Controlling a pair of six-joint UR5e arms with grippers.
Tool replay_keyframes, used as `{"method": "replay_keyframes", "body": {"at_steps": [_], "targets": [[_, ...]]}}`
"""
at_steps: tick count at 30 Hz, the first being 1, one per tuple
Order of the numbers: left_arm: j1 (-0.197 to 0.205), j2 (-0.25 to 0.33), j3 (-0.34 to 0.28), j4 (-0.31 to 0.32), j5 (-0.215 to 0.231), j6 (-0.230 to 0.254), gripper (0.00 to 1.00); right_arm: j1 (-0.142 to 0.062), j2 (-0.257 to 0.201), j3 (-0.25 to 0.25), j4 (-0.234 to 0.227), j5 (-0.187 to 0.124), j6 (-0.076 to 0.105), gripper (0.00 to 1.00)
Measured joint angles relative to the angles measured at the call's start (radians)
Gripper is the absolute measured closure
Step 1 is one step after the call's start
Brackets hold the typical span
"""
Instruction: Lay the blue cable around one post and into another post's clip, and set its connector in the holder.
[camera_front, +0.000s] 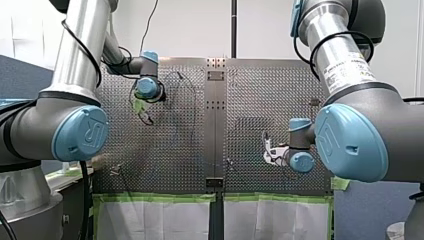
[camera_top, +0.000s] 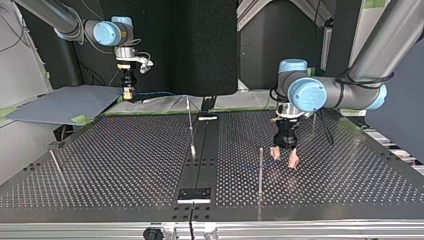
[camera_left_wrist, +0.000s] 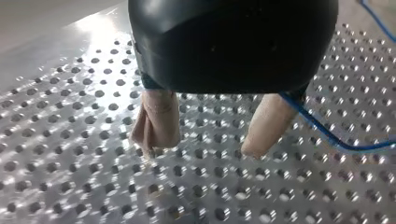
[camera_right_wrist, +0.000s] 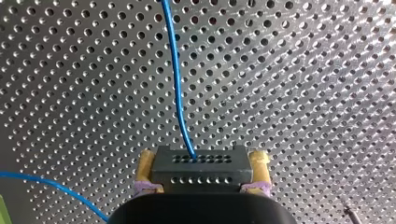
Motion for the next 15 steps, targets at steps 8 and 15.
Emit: {"method": "replay_keyframes", "body": {"at_steps": [8, 15], "targets": [[0.001, 0.011, -0.029, 0.026, 0.079, -0.08, 0.0, 0.0, 0.001, 0.0, 0.0, 0.0, 0.0, 0.81], [0.005, 0.05, -0.068, 0.064, 0.097, -0.139, 0.0, 0.0, 0.002, 0.0, -0.004, 0.0, 0.001, 0.81]]}}
